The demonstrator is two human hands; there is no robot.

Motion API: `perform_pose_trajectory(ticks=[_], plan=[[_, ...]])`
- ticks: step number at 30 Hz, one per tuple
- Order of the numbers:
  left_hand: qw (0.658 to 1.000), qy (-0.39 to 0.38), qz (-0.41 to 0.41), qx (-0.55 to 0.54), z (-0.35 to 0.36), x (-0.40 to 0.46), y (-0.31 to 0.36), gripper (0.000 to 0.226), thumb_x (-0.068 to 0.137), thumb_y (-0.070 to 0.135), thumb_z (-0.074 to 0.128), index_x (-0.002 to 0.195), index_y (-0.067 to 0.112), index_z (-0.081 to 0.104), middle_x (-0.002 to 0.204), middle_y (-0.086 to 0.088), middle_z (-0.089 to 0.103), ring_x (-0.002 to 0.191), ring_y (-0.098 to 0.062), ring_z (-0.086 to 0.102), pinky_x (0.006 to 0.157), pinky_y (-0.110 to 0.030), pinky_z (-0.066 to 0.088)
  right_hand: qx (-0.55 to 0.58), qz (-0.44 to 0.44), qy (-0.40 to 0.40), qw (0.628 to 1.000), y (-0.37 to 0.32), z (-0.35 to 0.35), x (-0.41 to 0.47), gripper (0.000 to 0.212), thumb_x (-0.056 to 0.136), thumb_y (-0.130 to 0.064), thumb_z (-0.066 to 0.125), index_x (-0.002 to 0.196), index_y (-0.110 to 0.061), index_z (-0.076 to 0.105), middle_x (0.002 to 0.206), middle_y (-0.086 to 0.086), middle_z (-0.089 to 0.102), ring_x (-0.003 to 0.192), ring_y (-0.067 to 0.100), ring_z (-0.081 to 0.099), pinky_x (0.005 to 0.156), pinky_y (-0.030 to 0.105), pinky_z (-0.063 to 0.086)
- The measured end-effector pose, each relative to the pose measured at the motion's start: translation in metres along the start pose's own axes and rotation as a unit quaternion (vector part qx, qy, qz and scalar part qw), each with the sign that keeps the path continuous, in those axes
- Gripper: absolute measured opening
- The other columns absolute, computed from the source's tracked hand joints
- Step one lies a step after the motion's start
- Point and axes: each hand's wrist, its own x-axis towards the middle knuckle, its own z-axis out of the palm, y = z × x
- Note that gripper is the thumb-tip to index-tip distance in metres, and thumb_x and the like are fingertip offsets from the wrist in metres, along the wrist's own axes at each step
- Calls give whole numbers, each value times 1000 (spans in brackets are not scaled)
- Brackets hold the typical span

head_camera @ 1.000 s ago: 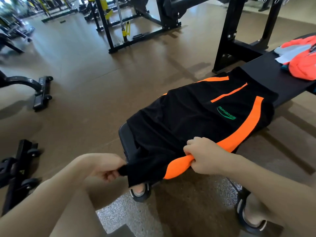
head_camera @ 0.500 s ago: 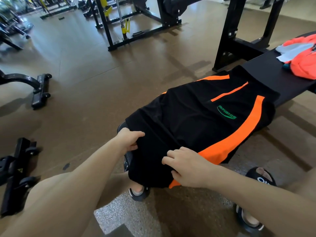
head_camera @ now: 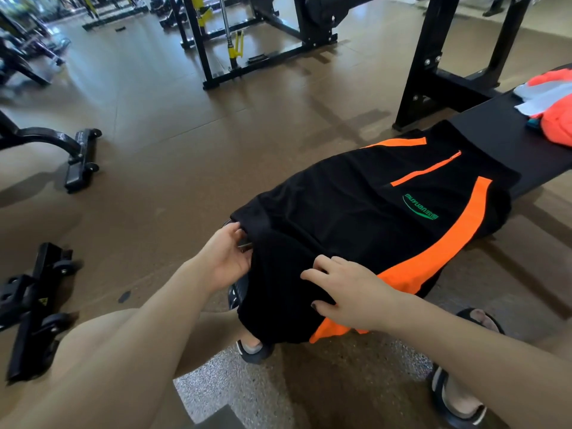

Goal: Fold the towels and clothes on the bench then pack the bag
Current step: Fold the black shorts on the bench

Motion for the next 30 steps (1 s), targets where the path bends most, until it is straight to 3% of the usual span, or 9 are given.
perform_pose_trajectory(ticks=[2, 5, 8, 10, 14, 17, 21, 26, 30], plan=[[998, 44, -18, -41, 2, 4, -2, 44, 111, 30, 33, 134, 0, 55, 128, -17, 66, 106, -30, 67, 78, -42, 60, 21, 13, 3, 1000, 2, -1, 2, 51, 91, -45, 55, 138, -27, 50, 119, -4, 49, 99, 20, 54, 84, 34, 50], [999, 47, -26, 8, 6, 4, -2, 32, 107, 16, 45, 128, -1, 61, 124, -21, 69, 112, -33, 67, 97, -43, 54, 38, 25, 9, 999, 4, -1, 5, 49, 91, -45, 55, 136, -27, 52, 118, -5, 49, 99, 19, 57, 84, 34, 51], [999, 3, -29, 30, 9, -1, -1, 34, 101, 33, 58, 122, 9, 70, 117, -17, 74, 111, -32, 69, 97, -44, 54, 48, 28, 5, 998, 4, -1, 6, 47, 91, -45, 56, 135, -27, 53, 118, -6, 49, 99, 17, 56, 84, 32, 50], [999, 15, -22, 30, 5, -2, 1, 40, 100, 44, 57, 119, 13, 72, 115, -12, 75, 111, -30, 69, 100, -43, 52, 54, 30, 2, 998, 5, -3, 6, 47, 92, -45, 57, 135, -27, 53, 119, -7, 48, 100, 16, 55, 84, 30, 49], [993, 95, 39, 51, -23, -2, 12, 34, 97, 36, 63, 122, 13, 69, 116, -6, 75, 108, -25, 70, 89, -37, 55, 64, 30, -2, 997, 6, -6, 6, 45, 92, -44, 58, 133, -26, 55, 119, -7, 47, 97, 14, 56, 83, 29, 49], [971, 205, 112, 45, -50, -4, 23, 35, 96, 25, 66, 128, 11, 64, 121, -7, 70, 107, -22, 67, 81, -32, 55, 65, 28, -6, 998, 6, -6, 7, 44, 92, -42, 57, 133, -27, 54, 119, -8, 46, 97, 13, 55, 84, 29, 49], [916, 316, 67, 237, -71, -3, 9, 40, 99, 27, 62, 129, 1, 58, 120, -8, 59, 126, -33, 54, 95, -35, 41, 63, 23, -4, 998, 6, -5, 7, 40, 92, -37, 57, 130, -25, 57, 119, -7, 48, 100, 14, 57, 84, 30, 50], [933, 244, 6, 265, -76, 4, -5, 47, 97, 41, 61, 128, 6, 60, 122, -3, 63, 120, -26, 58, 100, -37, 39, 54, -16, 65, 996, -3, -10, 3, 32, 91, -26, 56, 122, -23, 62, 111, -5, 56, 98, 13, 54, 84, 30, 50], [946, 211, 15, 247, -76, 12, -10, 22, 98, 13, 60, 113, -1, 67, 105, -17, 72, 94, -30, 69, 83, -42, 58, 13, 31, 53, 998, 6, -9, -2, 54, 87, -41, 60, 138, -25, 51, 123, -3, 51, 111, 17, 48, 92, 33, 48]])
